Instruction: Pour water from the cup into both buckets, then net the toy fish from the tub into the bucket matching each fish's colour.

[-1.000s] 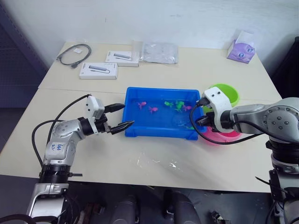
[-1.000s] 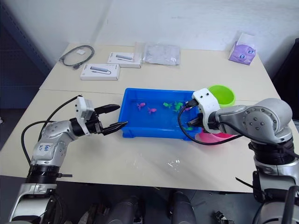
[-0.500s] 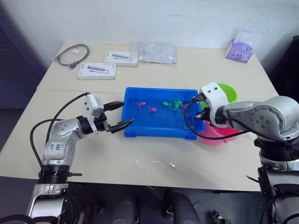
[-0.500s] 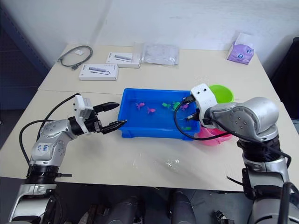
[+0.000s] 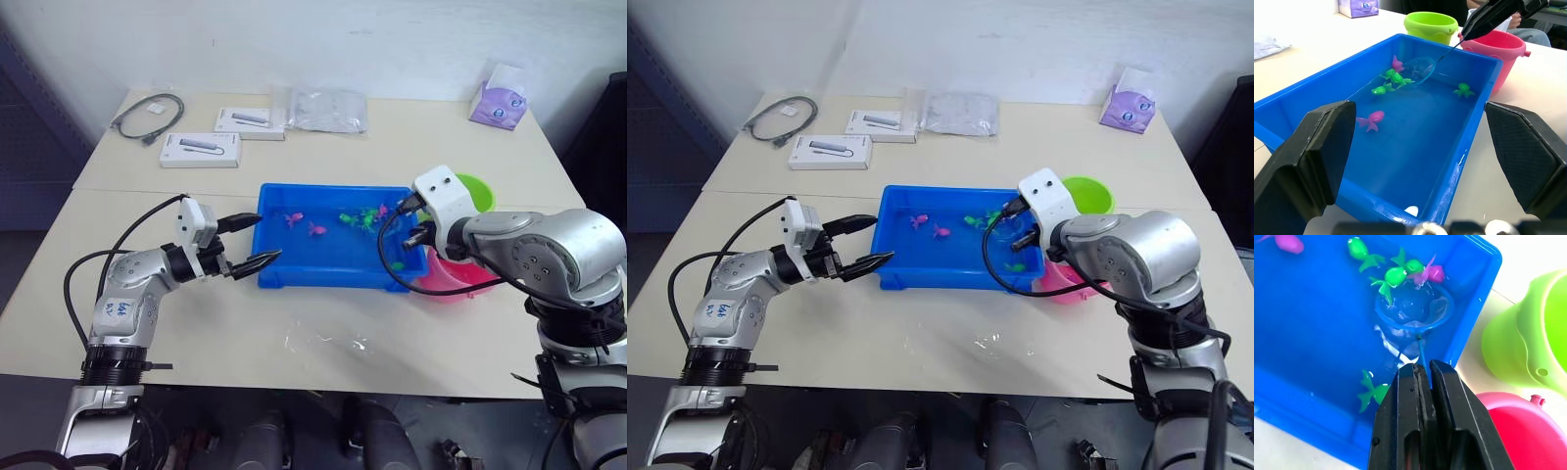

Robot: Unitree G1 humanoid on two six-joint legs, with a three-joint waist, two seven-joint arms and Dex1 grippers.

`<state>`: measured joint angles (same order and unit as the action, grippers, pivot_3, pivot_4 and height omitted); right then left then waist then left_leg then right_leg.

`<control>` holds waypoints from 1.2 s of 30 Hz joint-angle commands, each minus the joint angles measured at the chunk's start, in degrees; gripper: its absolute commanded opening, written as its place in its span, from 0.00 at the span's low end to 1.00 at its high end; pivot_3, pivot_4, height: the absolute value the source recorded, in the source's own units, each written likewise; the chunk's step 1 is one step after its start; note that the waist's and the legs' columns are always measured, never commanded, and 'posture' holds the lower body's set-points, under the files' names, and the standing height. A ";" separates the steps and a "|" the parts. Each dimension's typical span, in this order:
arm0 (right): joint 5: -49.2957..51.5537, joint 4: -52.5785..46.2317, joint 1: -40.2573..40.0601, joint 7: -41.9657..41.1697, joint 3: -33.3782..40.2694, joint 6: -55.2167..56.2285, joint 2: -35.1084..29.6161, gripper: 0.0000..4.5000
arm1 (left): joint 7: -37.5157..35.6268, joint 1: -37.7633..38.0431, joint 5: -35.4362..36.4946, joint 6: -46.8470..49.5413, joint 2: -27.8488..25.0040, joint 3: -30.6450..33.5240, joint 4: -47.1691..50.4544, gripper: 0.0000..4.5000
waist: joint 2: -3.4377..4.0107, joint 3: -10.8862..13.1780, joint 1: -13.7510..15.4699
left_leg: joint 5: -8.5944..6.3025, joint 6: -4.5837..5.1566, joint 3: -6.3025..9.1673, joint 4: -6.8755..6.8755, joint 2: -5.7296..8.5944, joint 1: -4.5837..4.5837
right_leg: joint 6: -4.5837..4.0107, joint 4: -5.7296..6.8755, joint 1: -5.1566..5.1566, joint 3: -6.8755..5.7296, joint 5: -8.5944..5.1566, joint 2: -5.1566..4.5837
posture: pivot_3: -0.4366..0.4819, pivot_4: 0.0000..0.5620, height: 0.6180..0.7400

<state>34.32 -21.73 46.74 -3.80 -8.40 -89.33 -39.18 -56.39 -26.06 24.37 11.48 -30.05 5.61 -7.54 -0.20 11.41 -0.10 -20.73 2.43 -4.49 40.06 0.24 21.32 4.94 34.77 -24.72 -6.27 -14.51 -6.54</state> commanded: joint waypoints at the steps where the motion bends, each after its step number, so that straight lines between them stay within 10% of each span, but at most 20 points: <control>1: -2.41 -3.74 -0.83 -3.60 -2.49 3.89 -3.61 0.00 | -0.26 0.15 0.77 -0.13 -0.65 0.91 1.80 1.00 | 0.00 0.00 -0.03 | 0.00 0.00 0.00 0.00 0.00 0.00 | 0.00 0.00 0.00 0.00 0.00 0.00 | 0.48 0.27 1.00; 36: -14.77 1.57 0.44 -8.84 -7.31 7.56 0.52 0.00 | 0.51 0.45 0.84 -0.08 -0.89 1.61 2.42 1.00 | 0.00 0.00 -0.05 | 0.00 -0.02 0.01 0.00 0.01 -0.01 | 0.00 0.00 -0.01 -0.02 0.00 0.00 | 0.48 0.27 1.00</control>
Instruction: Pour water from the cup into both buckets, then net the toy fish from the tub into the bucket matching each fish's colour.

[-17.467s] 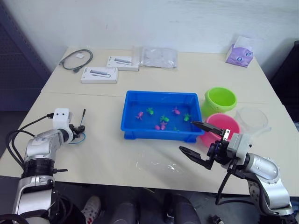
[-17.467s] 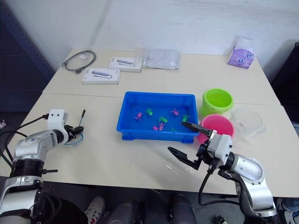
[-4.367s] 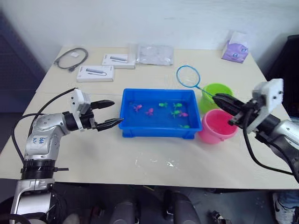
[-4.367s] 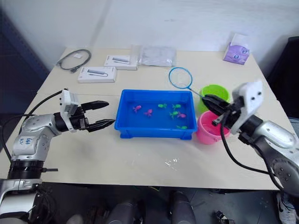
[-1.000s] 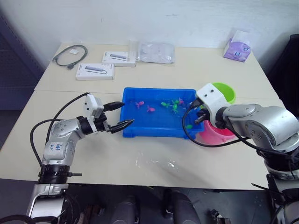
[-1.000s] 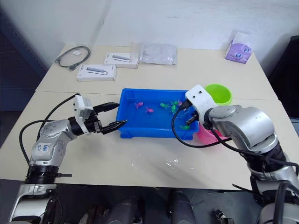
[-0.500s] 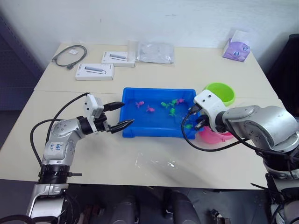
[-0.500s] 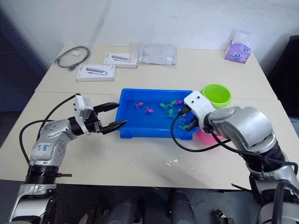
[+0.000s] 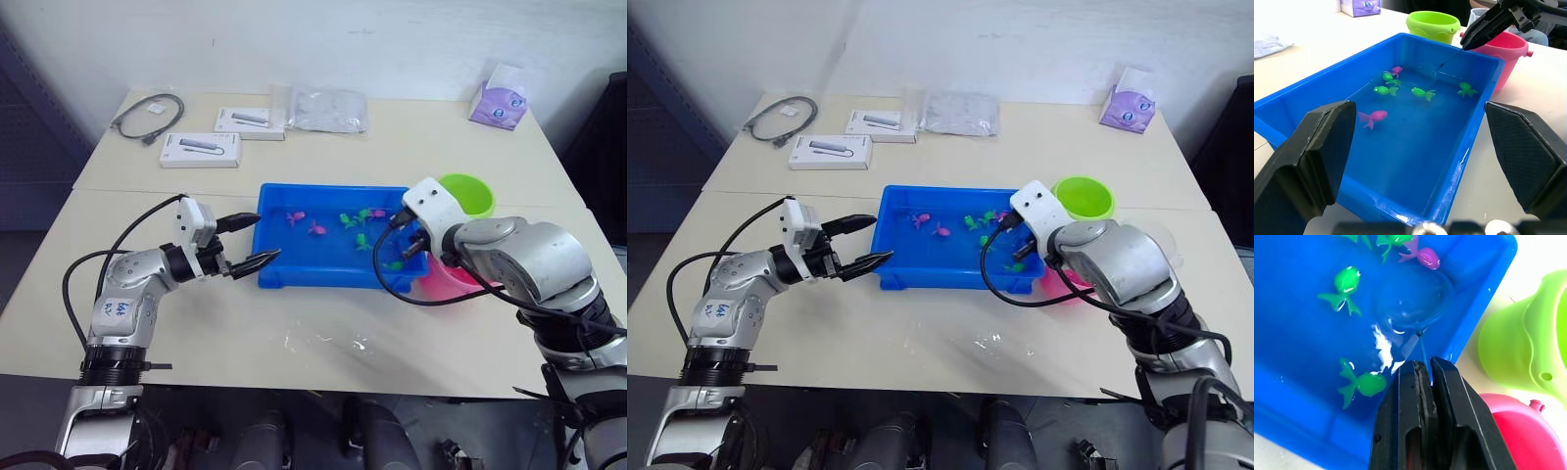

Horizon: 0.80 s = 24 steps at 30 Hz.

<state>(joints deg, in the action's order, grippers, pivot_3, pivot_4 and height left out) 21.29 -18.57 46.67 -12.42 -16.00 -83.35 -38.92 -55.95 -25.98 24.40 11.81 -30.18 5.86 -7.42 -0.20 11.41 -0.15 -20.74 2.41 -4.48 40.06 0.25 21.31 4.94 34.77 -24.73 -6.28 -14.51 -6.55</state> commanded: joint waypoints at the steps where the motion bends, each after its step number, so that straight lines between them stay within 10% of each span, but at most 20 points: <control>1: -1.94 -1.79 0.33 -0.37 0.33 1.74 0.32 0.00 | 0.11 0.39 0.82 -0.41 -0.76 1.38 2.32 1.00 | 0.00 0.00 -0.01 | 0.00 0.00 0.00 0.00 0.00 0.00 | 0.00 0.00 0.00 0.00 0.00 0.00 | 0.48 0.27 1.00; 24: -1.51 -6.67 -8.14 -3.27 10.25 1.72 4.82 0.00 | -0.98 -1.26 0.73 0.19 -2.08 1.27 1.42 1.00 | 0.00 0.00 0.00 | 0.00 -0.01 0.00 -0.01 0.00 -0.01 | 0.00 0.01 0.00 0.00 0.00 0.01 | 0.48 0.27 1.00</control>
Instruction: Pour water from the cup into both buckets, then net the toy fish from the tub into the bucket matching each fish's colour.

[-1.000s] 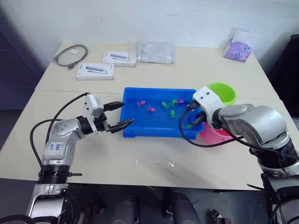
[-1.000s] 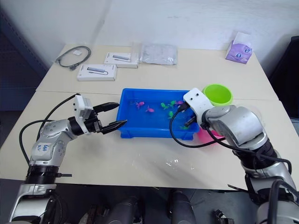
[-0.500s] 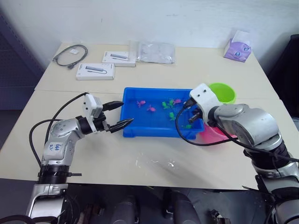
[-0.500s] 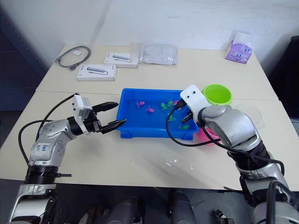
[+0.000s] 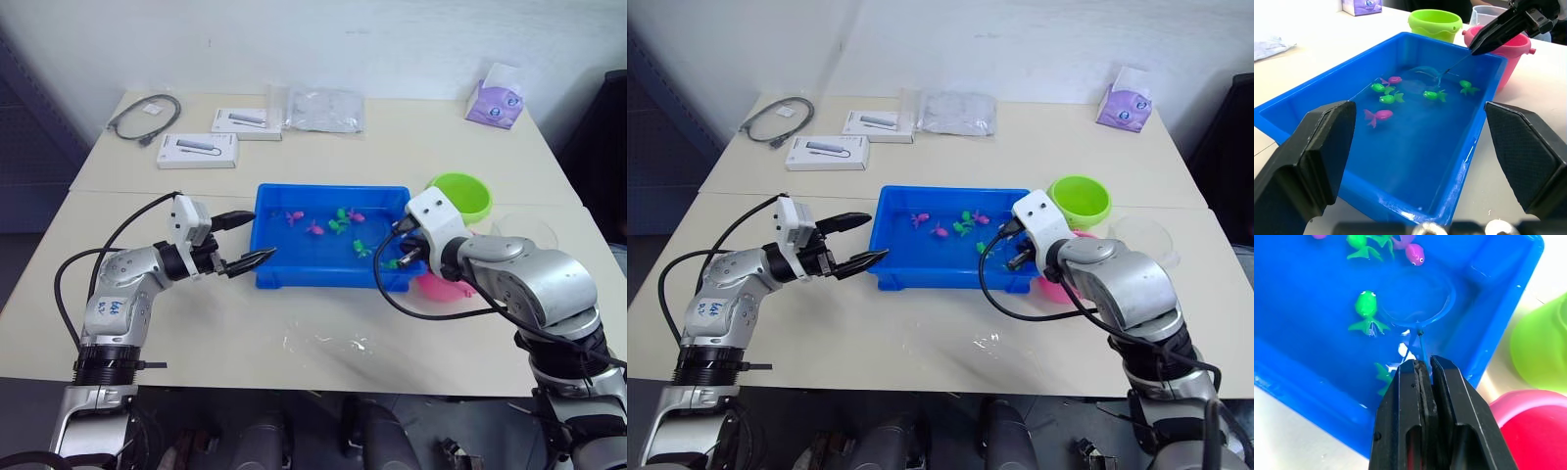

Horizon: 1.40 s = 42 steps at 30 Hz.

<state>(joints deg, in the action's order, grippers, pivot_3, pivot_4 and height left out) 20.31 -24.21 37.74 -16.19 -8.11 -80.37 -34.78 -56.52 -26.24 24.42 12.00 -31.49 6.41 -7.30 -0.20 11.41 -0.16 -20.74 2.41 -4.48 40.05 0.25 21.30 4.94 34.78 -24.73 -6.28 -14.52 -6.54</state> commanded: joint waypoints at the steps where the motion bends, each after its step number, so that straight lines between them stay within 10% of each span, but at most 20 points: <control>1: -0.57 -0.66 1.11 0.51 2.23 -1.76 0.85 0.00 | -0.49 -1.06 0.69 0.02 -0.83 0.72 1.26 1.00 | 0.00 0.00 0.01 | 0.00 0.00 0.00 0.00 0.00 0.00 | 0.00 0.00 0.00 0.00 0.00 0.00 | 0.48 0.27 1.00; 26: -1.15 4.85 -0.32 -0.25 6.14 10.08 10.40 0.00 | -1.34 -0.49 0.81 0.40 -4.85 2.84 0.71 1.00 | 0.01 0.00 -0.08 | 0.00 0.00 -0.02 -0.02 0.00 -0.01 | 0.00 0.02 -0.01 -0.03 0.00 0.04 | 0.48 0.27 1.00; 42: 2.58 -9.90 -13.27 -11.19 12.97 18.52 -2.94 0.00 | -3.03 -3.03 1.82 0.98 -4.01 2.07 -0.38 1.00 | 0.01 0.01 0.06 | -0.01 -0.01 0.02 -0.05 0.01 -0.02 | 0.00 -0.03 0.01 -0.02 0.00 0.04 | 0.48 0.27 1.00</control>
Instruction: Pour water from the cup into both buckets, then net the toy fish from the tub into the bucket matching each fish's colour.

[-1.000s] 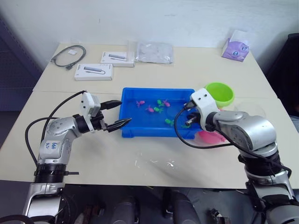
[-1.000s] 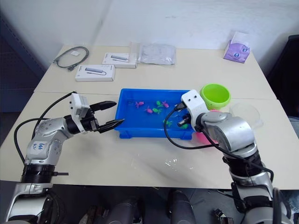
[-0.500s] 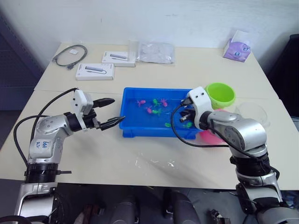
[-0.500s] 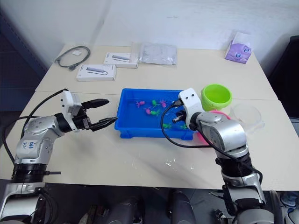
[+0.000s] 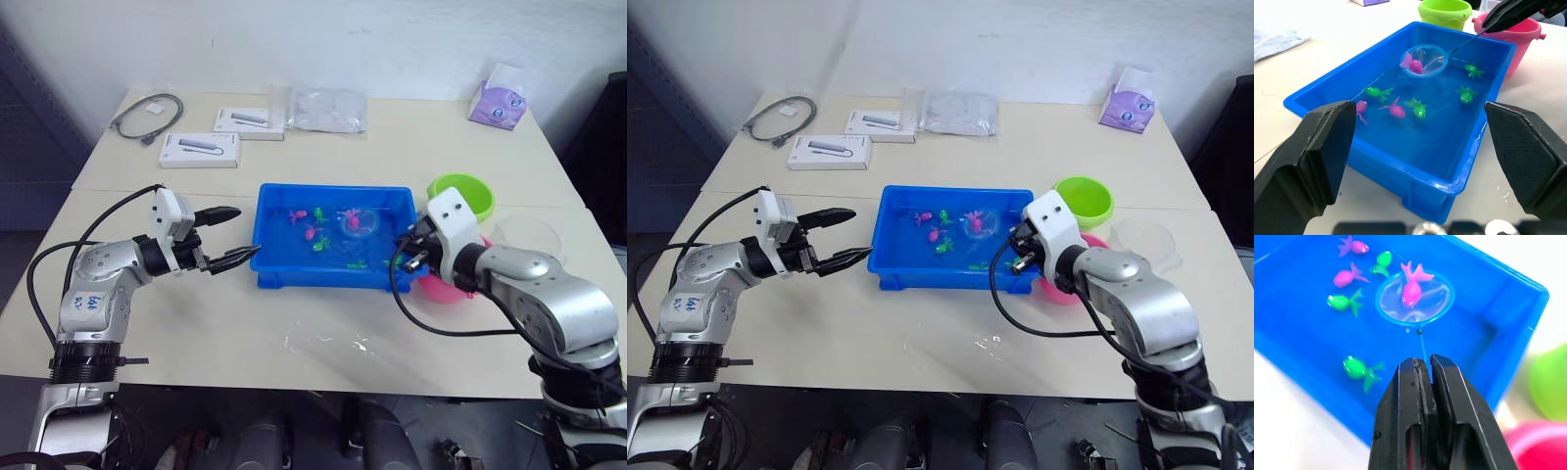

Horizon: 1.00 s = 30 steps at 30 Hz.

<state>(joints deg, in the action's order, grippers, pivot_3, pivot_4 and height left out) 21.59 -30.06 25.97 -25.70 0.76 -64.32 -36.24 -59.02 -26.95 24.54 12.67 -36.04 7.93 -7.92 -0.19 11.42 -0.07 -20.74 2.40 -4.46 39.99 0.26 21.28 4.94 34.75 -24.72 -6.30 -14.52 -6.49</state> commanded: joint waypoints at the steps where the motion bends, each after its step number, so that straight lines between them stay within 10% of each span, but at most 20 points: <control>1: 1.86 -5.25 -3.07 -2.35 5.70 3.23 -2.03 0.00 | -0.62 -3.20 2.51 1.04 0.99 0.61 0.53 1.00 | 0.00 0.00 0.04 | 0.00 0.00 -0.03 0.00 0.00 -0.01 | 0.00 0.02 -0.01 0.00 0.00 0.00 | 0.48 0.27 1.00; 20: 14.74 -22.86 -34.95 -8.01 42.29 14.94 0.73 0.00 | -11.28 -15.56 2.51 1.60 6.49 -6.30 -8.86 1.00 | -0.01 -0.01 1.72 | 0.02 0.04 0.01 0.04 0.08 -0.04 | 0.05 -0.04 0.12 0.03 0.03 0.27 | 0.48 0.27 1.00; 30: -2.07 -11.30 -53.38 -9.24 45.40 45.77 10.55 0.00 | -12.81 -18.07 1.45 -0.05 9.38 -7.36 -12.00 1.00 | 0.00 -0.02 1.23 | 0.03 0.06 -0.20 0.02 0.06 -0.26 | 0.09 0.05 0.16 0.15 0.05 0.44 | 0.48 0.27 1.00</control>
<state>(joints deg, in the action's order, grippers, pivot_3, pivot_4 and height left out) 24.25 -43.53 -25.73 -34.75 45.77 -27.02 -26.29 -71.60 -44.49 25.79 13.07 -26.61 0.02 -21.08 -0.19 11.41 1.16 -20.72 2.46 -4.67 40.01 0.32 21.01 5.03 34.82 -24.57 -6.13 -14.47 -6.05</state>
